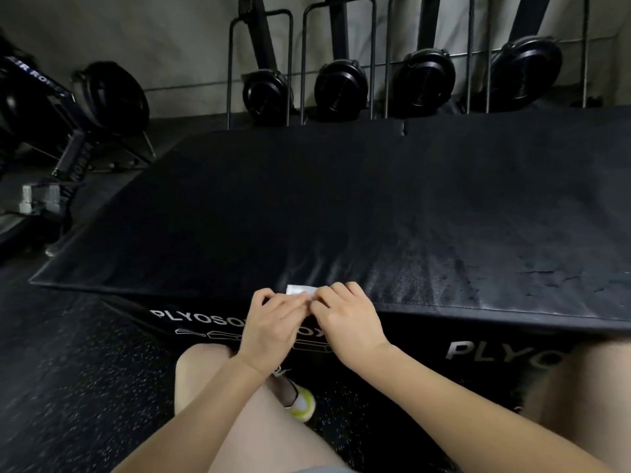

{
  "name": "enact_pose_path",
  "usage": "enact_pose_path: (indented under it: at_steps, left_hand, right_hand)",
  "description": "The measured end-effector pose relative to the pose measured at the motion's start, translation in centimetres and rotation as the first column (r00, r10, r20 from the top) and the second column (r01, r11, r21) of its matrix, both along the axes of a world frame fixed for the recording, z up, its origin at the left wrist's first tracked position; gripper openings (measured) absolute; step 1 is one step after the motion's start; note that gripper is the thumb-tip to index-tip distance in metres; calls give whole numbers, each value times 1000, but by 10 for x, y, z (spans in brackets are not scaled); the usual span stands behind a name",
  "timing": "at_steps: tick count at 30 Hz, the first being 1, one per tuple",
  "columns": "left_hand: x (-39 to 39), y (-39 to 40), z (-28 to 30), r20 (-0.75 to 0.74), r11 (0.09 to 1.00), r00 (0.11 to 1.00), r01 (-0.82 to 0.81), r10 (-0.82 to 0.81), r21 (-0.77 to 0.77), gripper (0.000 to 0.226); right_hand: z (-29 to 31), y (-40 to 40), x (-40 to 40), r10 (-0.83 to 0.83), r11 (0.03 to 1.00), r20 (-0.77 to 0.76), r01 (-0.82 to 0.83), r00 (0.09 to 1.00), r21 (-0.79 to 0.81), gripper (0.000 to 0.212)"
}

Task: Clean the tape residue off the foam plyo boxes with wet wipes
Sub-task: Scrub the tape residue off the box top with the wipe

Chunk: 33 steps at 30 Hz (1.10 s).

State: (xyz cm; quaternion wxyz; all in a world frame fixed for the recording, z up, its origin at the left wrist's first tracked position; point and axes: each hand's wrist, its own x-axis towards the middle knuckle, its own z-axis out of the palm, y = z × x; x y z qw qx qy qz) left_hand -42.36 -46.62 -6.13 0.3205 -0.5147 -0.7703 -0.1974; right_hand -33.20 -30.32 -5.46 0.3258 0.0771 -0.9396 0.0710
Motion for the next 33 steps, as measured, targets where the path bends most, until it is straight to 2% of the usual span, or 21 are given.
enact_pose_path:
  at_steps: [6,10,14,17,19,22,23,25,27,29,33]
  left_hand:
    - [45,73,7,32,990,990,138,-138,-27,10]
    - [74,122,2,38,976,977,213,-212,-47,16]
    - [82,134,1,20,970,988,152,-150,-188,36]
    - [77,139,11,0,946,995,91,-95,-311,43]
    - [70,147,21,16,942,997,74,-73,-326,43]
    - [48,168,36,94,937,995,25,9,-348,47]
    - [40,177,44,110,926,992,-8,54,-378,47]
    - [24,195,59,170,887,976,-43,135,-460,40]
    - [8,212,69,221,864,960,-39,172,-502,34]
    - [-2,222,75,208,853,962,-47,180,-520,29]
    - [-1,217,72,222,862,960,-36,170,-506,18]
  right_hand:
    - [2,74,65,-40,997,-31,42,999,58,6]
    - [5,124,104,-83,996,36,82,996,38,19]
    - [5,141,112,-105,994,103,106,989,2,19]
    - [5,144,103,-140,987,150,150,979,-60,24]
    - [9,149,89,-178,976,170,196,969,-92,27]
    - [17,162,60,-198,969,155,217,968,-115,13]
    - [22,169,49,-214,965,169,235,962,-115,12]
    - [28,184,25,-243,951,281,285,929,-118,27]
    - [31,200,2,-236,939,385,312,892,-146,41]
    - [29,214,-11,-224,925,421,328,879,-192,48]
    - [30,213,-1,-191,922,394,302,899,-243,25]
